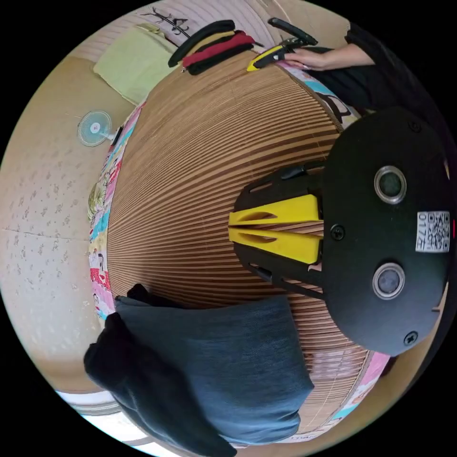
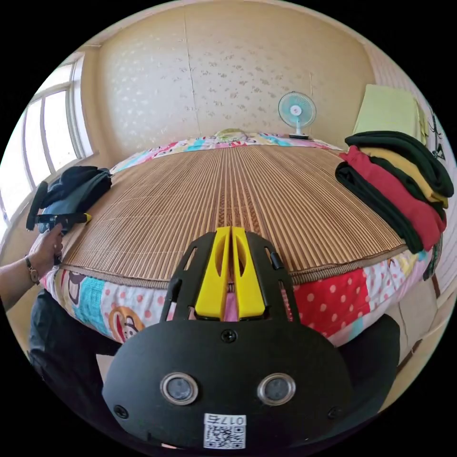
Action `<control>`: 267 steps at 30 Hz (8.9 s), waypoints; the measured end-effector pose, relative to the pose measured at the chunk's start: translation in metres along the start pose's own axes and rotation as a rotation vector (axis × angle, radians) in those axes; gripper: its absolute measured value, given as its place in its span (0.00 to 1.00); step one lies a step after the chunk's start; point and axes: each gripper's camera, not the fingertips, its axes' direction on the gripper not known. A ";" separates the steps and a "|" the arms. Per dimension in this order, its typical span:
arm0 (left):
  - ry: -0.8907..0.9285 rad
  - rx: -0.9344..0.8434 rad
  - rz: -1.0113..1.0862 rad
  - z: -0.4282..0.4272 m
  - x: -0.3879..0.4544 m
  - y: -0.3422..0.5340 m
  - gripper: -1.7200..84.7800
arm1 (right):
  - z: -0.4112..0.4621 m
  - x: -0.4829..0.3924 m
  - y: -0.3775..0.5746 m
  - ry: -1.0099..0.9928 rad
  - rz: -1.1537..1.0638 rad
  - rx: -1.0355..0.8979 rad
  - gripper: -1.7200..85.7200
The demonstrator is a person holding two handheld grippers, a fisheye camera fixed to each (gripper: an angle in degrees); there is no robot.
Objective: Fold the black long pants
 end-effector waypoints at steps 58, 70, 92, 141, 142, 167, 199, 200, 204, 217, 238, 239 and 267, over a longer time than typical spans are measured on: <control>0.068 0.030 -0.010 -0.021 -0.117 0.052 0.01 | -0.065 -0.136 -0.031 -0.239 -0.484 -0.061 0.05; 0.034 0.028 0.004 -0.016 -0.115 0.048 0.01 | -0.012 -0.041 -0.057 -0.073 -0.254 -0.230 0.09; 0.029 0.031 0.002 0.003 -0.100 0.025 0.01 | -0.111 0.165 -0.084 -0.298 0.289 0.044 0.19; 0.072 0.055 -0.026 0.003 -0.090 -0.071 0.01 | 0.029 -0.135 -0.020 -0.631 -0.525 -0.222 0.03; 0.083 0.051 -0.034 0.001 -0.093 -0.072 0.01 | 0.026 -0.142 -0.017 -0.595 -0.536 -0.216 0.03; 1.111 0.455 -0.341 -0.060 -0.069 0.062 0.02 | -0.083 -0.146 -0.030 -0.642 -0.496 -0.031 0.04; 1.153 1.020 0.475 -0.580 0.058 0.107 0.01 | -0.606 -0.106 -0.269 -0.707 -0.452 0.771 0.05; 1.124 1.051 0.528 -0.614 0.074 0.107 0.01 | -0.641 -0.112 -0.276 -0.694 -0.485 0.819 0.05; 0.942 1.060 0.651 -0.713 0.127 0.093 0.01 | -0.751 -0.134 -0.303 -0.584 -0.577 0.929 0.05; 0.802 1.034 0.699 -0.746 0.241 0.078 0.01 | -0.845 -0.172 -0.323 -0.344 -0.530 1.026 0.05; 0.211 0.154 0.281 -0.068 0.226 -0.283 0.13 | -0.144 -0.159 -0.480 -0.074 -0.299 -0.107 0.12; 0.268 0.043 0.285 0.000 0.216 -0.245 0.13 | -0.098 -0.151 -0.430 -0.061 -0.314 -0.207 0.12; 0.412 0.150 0.117 0.159 0.125 0.163 0.01 | -0.220 0.047 -0.167 -0.117 0.181 0.144 0.05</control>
